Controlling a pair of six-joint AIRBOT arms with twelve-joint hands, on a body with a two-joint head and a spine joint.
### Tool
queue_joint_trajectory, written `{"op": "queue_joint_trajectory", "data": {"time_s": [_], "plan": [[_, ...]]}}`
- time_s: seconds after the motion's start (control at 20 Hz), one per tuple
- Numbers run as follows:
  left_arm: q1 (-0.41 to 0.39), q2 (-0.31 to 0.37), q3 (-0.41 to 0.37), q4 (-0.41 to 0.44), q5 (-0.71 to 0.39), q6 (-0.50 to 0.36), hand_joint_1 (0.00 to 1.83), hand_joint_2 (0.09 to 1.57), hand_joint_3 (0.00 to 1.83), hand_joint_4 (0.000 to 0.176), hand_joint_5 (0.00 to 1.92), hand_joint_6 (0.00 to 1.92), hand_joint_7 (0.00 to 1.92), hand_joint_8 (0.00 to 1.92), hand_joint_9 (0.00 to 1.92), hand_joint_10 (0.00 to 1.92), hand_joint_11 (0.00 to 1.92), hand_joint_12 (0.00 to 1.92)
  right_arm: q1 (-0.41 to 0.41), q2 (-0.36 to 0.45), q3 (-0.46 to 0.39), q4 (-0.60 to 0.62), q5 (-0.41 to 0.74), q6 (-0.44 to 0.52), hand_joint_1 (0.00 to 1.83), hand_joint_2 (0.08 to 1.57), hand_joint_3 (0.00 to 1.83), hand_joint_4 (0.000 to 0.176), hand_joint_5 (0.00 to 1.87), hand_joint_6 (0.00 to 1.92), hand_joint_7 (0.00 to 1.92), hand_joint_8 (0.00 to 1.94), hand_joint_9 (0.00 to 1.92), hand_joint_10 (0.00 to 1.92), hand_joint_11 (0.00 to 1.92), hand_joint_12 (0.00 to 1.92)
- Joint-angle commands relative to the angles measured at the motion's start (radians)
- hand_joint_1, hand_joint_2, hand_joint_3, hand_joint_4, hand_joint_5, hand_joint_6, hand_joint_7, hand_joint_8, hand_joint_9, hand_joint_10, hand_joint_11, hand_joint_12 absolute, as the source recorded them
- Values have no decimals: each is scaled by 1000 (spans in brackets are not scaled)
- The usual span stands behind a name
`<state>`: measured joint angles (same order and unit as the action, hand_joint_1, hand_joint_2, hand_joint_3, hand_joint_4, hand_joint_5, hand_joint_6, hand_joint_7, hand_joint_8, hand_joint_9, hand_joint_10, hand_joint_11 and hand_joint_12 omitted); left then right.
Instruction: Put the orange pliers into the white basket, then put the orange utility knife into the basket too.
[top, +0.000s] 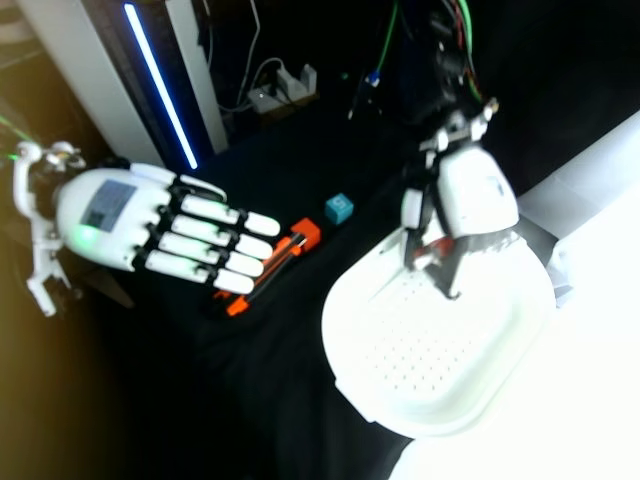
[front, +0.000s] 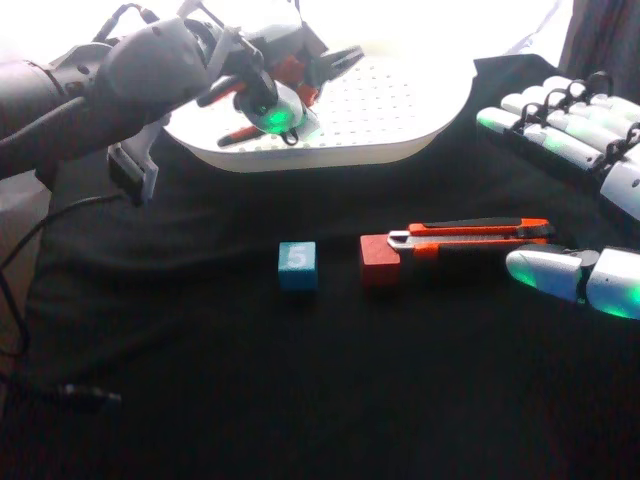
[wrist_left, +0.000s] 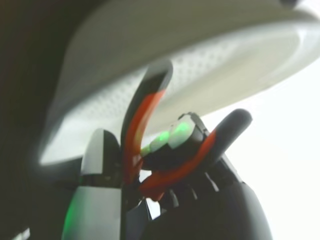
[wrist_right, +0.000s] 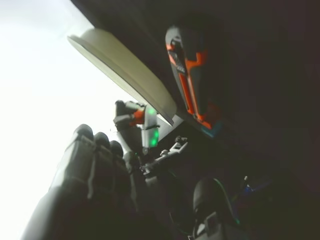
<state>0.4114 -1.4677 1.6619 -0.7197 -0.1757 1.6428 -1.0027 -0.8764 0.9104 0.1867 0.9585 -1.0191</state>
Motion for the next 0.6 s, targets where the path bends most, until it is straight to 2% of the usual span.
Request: {"op": "queue_joint_trajectory", "data": {"time_s": [0.0, 0.05, 0.1, 0.15, 0.2, 0.25, 0.3, 0.35, 0.4, 0.45, 0.5, 0.55], "plan": [[-9, 4, 9, 1, -110, -4, 1089, 1374, 5, 0, 423, 1616, 641, 1732, 570, 1838, 702, 1921, 8, 1, 2, -10, 118, 4, 310, 1250, 2, 38, 0, 0, 0, 0, 0, 0, 0, 0], [-9, 4, 7, 2, -113, -4, 896, 1277, 0, 0, 199, 775, 310, 893, 203, 1201, 140, 1622, 8, 1, 1, -10, 118, 4, 310, 1253, 3, 38, 0, 0, 0, 0, 0, 0, 0, 0], [-10, 6, 1, 5, -119, -4, 782, 1237, 0, 12, 185, 315, 263, 355, 132, 670, 27, 1179, 8, 1, 1, -10, 118, 4, 332, 1253, 2, 39, 0, 0, 0, 0, 0, 0, 0, 0], [-13, 15, -11, 20, -130, -3, 704, 1198, 0, 60, 97, 119, 97, 89, 63, 159, 5, 424, 8, 1, 1, -10, 118, 4, 311, 1249, 1, 54, 0, 0, 0, 0, 0, 0, 0, 0], [-16, 23, -23, 26, -142, -3, 636, 1181, 0, 71, 41, 47, 19, 17, 12, 31, 0, 84, 8, 1, 1, -10, 118, 4, 306, 1250, 1, 59, 0, 0, 0, 0, 0, 0, 0, 0], [-17, 31, -34, 27, -153, -4, 598, 1134, 0, 99, 7, 9, 3, 3, 2, 5, 0, 16, 8, 1, 1, -10, 118, 4, 303, 1252, 2, 54, 0, 0, 0, 0, 0, 0, 0, 0], [-20, 43, -51, 46, -165, -8, 618, 1111, 0, 107, 1, 1, 0, 0, 0, 0, 0, 2, 8, 1, 1, -10, 118, 5, 310, 1249, 0, 55, 0, 0, 0, 0, 0, 0, 0, 0], [-21, 57, -73, 69, -183, -16, 623, 1079, 0, 83, 0, 0, 0, 0, 0, 0, 0, 0, 8, 1, 1, -10, 118, 8, 352, 1243, 0, 43, 0, 0, 0, 0, 0, 0, 0, 0], [-21, 83, -110, 107, -215, -29, 620, 1065, 0, 100, 0, 0, 0, 0, 0, 0, 0, 0, 8, 1, 1, -10, 118, 9, 359, 1242, 0, 32, 0, 0, 0, 0, 0, 0, 0, 0], [-17, 114, -154, 150, -257, -54, 560, 1077, 0, 132, 0, 0, 0, 0, 0, 0, 0, 0, 8, 1, 1, -10, 118, 9, 384, 1236, 0, 42, 0, 0, 0, 0, 0, 0, 0, 0], [-11, 155, -207, 211, -312, -106, 402, 1116, 11, 159, 0, 0, 0, 0, 0, 0, 0, 0, 8, 1, 1, -10, 118, 9, 386, 1228, 0, 82, 0, 0, 0, 0, 0, 0, 0, 0], [-2, 183, -242, 274, -358, -165, 402, 1116, 11, 159, 0, 0, 0, 0, 0, 0, 0, 0, 8, 1, 2, -10, 118, 9, 386, 1228, 0, 82, 0, 0, 0, 0, 0, 0, 0, 0]]}}
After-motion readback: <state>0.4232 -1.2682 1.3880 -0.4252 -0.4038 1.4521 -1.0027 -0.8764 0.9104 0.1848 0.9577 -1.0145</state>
